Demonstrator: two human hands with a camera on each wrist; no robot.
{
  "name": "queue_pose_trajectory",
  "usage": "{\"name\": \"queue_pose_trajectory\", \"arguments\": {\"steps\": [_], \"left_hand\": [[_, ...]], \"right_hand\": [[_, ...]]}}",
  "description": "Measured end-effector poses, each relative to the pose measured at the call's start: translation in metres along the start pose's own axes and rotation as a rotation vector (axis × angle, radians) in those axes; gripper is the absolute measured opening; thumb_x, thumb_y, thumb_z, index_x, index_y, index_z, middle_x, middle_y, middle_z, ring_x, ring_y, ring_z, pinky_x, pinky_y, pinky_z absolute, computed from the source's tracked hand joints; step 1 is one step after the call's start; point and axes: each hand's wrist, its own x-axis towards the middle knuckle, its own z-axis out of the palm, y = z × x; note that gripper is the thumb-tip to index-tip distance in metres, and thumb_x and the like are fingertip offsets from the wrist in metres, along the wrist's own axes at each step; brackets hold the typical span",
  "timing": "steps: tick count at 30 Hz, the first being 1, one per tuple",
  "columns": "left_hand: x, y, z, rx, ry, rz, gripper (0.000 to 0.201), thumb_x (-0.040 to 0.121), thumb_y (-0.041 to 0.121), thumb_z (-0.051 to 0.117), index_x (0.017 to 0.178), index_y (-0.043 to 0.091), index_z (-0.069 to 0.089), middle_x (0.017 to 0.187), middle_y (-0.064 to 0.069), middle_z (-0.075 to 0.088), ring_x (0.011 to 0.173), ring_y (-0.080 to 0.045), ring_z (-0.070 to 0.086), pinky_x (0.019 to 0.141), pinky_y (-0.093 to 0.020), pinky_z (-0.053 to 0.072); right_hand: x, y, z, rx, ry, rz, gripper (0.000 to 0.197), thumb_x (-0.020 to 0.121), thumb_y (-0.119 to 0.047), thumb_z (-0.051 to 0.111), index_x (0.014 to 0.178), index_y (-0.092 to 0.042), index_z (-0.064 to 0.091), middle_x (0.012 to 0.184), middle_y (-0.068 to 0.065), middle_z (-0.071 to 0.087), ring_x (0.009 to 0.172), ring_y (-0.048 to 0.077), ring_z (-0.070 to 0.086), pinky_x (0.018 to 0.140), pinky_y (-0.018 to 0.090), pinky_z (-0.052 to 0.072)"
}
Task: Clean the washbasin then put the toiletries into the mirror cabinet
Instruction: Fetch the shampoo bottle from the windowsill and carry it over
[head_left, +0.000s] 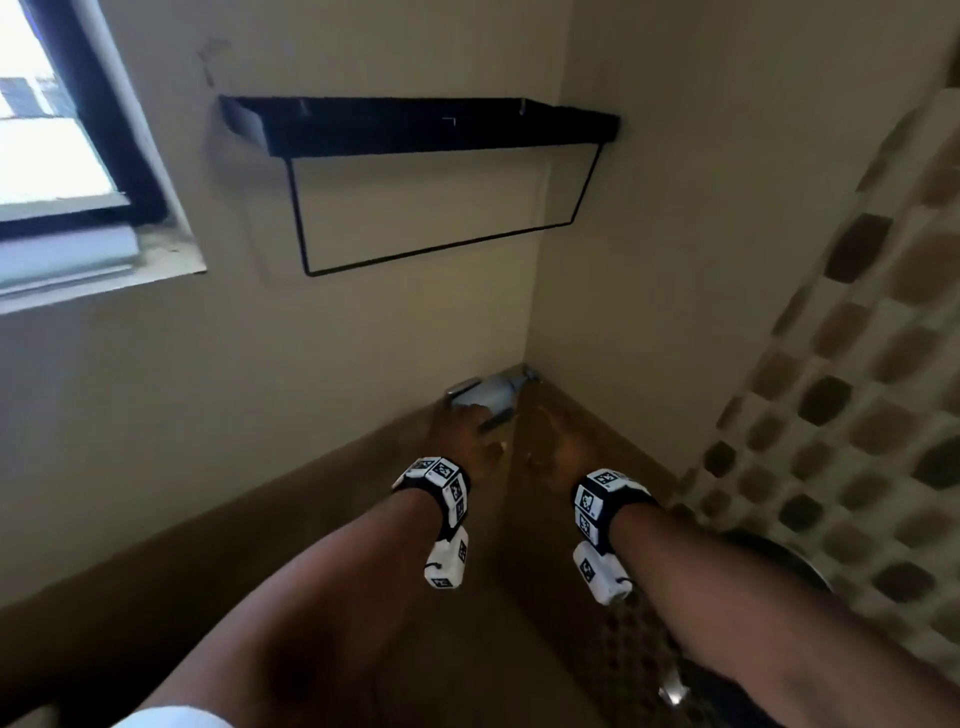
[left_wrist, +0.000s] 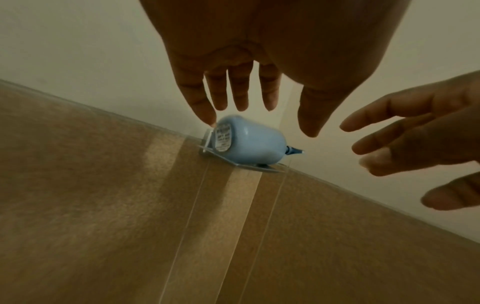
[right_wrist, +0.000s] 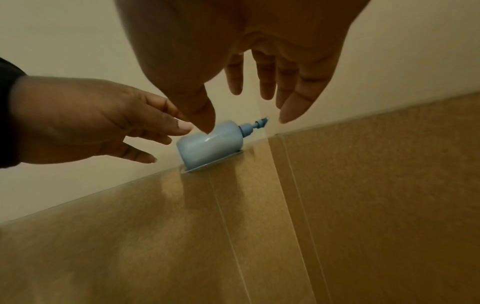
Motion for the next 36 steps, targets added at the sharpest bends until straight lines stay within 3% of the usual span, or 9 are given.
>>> {"name": "queue_pose_trajectory", "arguments": {"steps": [4,6,9,11,15,20,30,34,36], "left_hand": [[0.045,-0.024,0.016,-0.027,0.047,0.003,0.083,0.078,0.056,0.072,0.148,0.020,0.046,0.150,-0.010,0.046,0.135,-0.034,0.044,0.113,-0.043,0.037],[0.065,-0.032,0.023,-0.023,0.008,-0.008,0.093,0.075,0.063,0.065,0.153,0.020,0.039,0.148,-0.011,0.047,0.132,-0.036,0.045,0.111,-0.048,0.039],[0.090,-0.044,0.033,-0.013,-0.066,-0.030,0.097,0.077,0.062,0.074,0.156,0.023,0.033,0.150,-0.008,0.047,0.133,-0.033,0.048,0.110,-0.049,0.041],[0.104,-0.047,0.039,-0.055,-0.122,-0.061,0.096,0.077,0.057,0.078,0.156,0.024,0.034,0.151,-0.007,0.048,0.133,-0.032,0.049,0.111,-0.048,0.043],[0.112,-0.040,0.042,-0.088,-0.248,-0.078,0.068,0.091,0.039,0.073,0.148,0.016,0.046,0.146,-0.011,0.053,0.128,-0.031,0.053,0.109,-0.042,0.044],[0.071,-0.020,0.050,-0.204,0.057,0.009,0.073,0.080,0.048,0.080,0.140,0.020,0.052,0.127,-0.005,0.064,0.112,-0.026,0.063,0.091,-0.031,0.048],[0.017,0.034,0.043,-0.172,0.131,0.042,0.085,0.080,0.049,0.081,0.149,0.018,0.043,0.143,-0.013,0.052,0.128,-0.032,0.052,0.104,-0.036,0.041],[0.006,0.026,0.038,-0.149,0.137,0.000,0.090,0.079,0.038,0.085,0.153,0.014,0.039,0.147,-0.018,0.045,0.129,-0.036,0.050,0.109,-0.041,0.042],[0.000,0.021,0.040,-0.113,0.132,-0.017,0.086,0.078,0.036,0.085,0.150,0.014,0.042,0.146,-0.018,0.044,0.125,-0.037,0.053,0.106,-0.044,0.045]], "right_hand": [[0.026,0.004,0.017,-0.010,-0.067,0.134,0.087,0.087,-0.032,0.065,0.157,-0.030,0.013,0.160,0.009,0.024,0.141,0.035,0.035,0.113,0.044,0.034],[0.033,0.007,0.022,-0.016,-0.085,0.156,0.086,0.088,-0.031,0.066,0.158,-0.026,0.015,0.159,0.009,0.026,0.140,0.035,0.037,0.111,0.043,0.034],[0.037,0.014,0.026,0.019,-0.098,0.191,0.082,0.087,-0.031,0.068,0.156,-0.027,0.023,0.158,0.010,0.027,0.139,0.034,0.036,0.112,0.042,0.037],[0.036,0.020,0.026,0.057,-0.099,0.237,0.077,0.088,-0.028,0.069,0.153,-0.027,0.029,0.156,0.009,0.028,0.138,0.033,0.037,0.110,0.041,0.038],[0.025,0.028,0.023,0.083,-0.084,0.286,0.068,0.093,-0.023,0.065,0.152,-0.020,0.033,0.157,0.010,0.029,0.139,0.031,0.038,0.108,0.036,0.037],[-0.002,0.035,0.017,0.090,-0.010,0.278,0.066,0.091,-0.030,0.067,0.149,-0.016,0.040,0.150,0.011,0.042,0.133,0.029,0.046,0.109,0.034,0.039],[-0.033,0.029,-0.017,0.191,-0.078,0.115,0.070,0.093,-0.024,0.063,0.154,-0.018,0.030,0.150,0.010,0.045,0.133,0.028,0.047,0.109,0.035,0.041],[-0.016,0.014,-0.005,0.358,-0.055,0.067,0.084,0.091,-0.008,0.058,0.157,-0.032,0.013,0.130,0.016,0.059,0.109,0.031,0.061,0.095,0.044,0.053],[-0.010,0.004,0.007,0.419,-0.034,0.035,0.091,0.088,-0.005,0.060,0.157,-0.037,0.009,0.135,0.015,0.056,0.111,0.031,0.062,0.094,0.048,0.053]]}}
